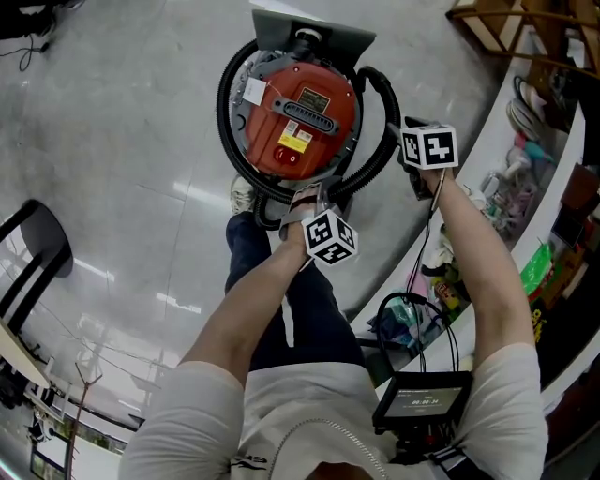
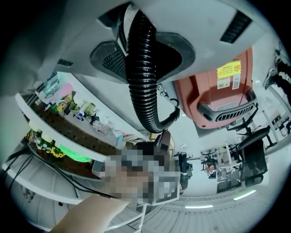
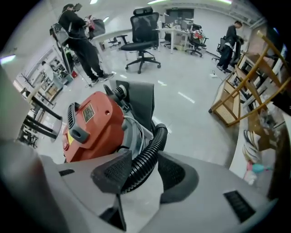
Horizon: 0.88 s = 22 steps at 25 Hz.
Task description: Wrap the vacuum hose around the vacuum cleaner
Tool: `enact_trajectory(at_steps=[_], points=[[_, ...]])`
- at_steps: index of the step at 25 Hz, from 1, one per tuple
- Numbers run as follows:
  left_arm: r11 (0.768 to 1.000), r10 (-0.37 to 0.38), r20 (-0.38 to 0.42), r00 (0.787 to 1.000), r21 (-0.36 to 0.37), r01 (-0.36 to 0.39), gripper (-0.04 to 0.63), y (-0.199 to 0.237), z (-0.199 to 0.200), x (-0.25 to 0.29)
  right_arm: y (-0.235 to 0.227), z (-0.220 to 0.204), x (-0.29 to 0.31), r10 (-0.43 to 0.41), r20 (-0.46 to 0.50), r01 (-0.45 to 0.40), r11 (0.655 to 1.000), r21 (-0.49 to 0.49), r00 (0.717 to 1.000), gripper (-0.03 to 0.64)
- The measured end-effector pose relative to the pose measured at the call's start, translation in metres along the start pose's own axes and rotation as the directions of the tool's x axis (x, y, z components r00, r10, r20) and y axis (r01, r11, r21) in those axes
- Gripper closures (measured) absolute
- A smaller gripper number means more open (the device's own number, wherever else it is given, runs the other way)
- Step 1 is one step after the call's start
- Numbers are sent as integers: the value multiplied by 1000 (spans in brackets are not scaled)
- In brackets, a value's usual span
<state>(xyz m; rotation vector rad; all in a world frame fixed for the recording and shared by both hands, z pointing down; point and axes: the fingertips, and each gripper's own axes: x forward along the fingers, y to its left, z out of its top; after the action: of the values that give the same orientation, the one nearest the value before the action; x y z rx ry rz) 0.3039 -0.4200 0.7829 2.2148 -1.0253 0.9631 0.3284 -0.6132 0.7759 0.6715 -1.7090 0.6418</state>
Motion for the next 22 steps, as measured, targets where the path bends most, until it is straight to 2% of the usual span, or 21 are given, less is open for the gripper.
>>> enact_trajectory(at_steps=[6,13,22], points=[[1000,25,-9,1000,8,-25,428,-5,-2,6,-6,-15,16,-25,-49,29,997,70,998,439],[998,43,11,999,54,-43,428,-7,6,1,-7,-19,26,61,-50,-46,962,270,997,437],[991,62,42,997,117,-67,428,-6,10,-7,-11,-32,37,43,-148,-2,963,268,988,433]])
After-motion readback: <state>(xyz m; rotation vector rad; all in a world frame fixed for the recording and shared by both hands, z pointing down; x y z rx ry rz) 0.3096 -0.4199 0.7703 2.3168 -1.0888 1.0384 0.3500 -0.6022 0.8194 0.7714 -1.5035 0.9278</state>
